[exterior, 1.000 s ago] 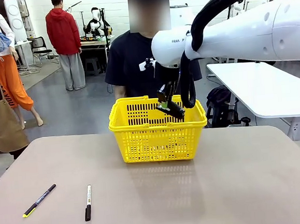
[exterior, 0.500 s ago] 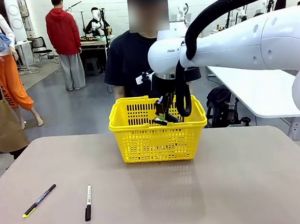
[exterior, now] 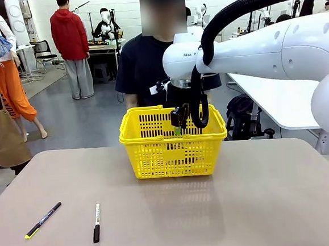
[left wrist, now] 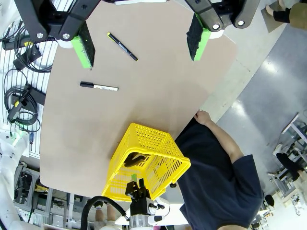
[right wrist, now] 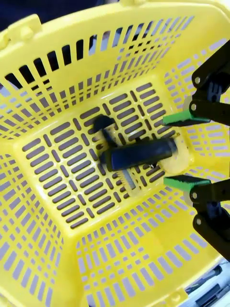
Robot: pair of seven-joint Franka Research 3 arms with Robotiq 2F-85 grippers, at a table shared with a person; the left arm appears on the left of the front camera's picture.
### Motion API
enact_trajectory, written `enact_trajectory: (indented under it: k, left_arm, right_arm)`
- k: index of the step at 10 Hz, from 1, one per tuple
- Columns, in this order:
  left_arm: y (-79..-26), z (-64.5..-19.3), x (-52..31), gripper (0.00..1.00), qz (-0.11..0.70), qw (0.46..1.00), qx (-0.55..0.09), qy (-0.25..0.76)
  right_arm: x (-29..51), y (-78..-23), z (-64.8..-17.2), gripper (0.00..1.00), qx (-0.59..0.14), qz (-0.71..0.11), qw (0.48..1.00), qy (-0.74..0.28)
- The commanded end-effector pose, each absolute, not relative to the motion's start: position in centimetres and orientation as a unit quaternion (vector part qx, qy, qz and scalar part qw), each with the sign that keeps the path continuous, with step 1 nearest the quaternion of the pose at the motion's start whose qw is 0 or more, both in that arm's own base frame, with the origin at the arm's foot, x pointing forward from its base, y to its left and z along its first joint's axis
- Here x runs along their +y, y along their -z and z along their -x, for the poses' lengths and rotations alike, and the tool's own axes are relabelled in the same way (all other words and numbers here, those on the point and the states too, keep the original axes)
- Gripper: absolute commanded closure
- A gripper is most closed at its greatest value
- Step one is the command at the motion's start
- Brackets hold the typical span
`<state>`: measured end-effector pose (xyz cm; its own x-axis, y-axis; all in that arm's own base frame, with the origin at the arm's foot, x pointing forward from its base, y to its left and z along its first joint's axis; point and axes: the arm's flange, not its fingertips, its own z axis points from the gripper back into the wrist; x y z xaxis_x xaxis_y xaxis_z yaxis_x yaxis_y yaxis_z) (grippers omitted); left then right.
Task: Place the items the person wants into the basket.
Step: Pick up the item the person points to and place it in the Market Basket.
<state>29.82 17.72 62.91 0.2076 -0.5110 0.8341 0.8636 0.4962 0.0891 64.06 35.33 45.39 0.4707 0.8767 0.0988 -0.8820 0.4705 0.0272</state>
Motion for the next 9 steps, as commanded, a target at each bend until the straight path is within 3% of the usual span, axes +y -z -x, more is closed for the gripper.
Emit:
enact_trajectory:
  k: [1,4,9]
  left_arm:
    - [-62.9,-29.7,17.9,0.0,0.205,0.743,-0.437,0.463]
    - [-62.9,-29.7,17.9,0.0,0.205,0.743,-0.437,0.463]
    - [-62.9,-29.7,17.9,0.0,0.205,0.743,-0.437,0.463]
  right_arm:
    - [35.8,-46.3,-64.6,0.0,-0.037,-0.047,0.852,-0.52]
    - [35.1,-48.2,-62.7,0.0,-0.045,-0.037,0.865,-0.498]
    - [20.9,-61.0,-38.5,0.0,-0.112,-0.071,0.949,-0.288]
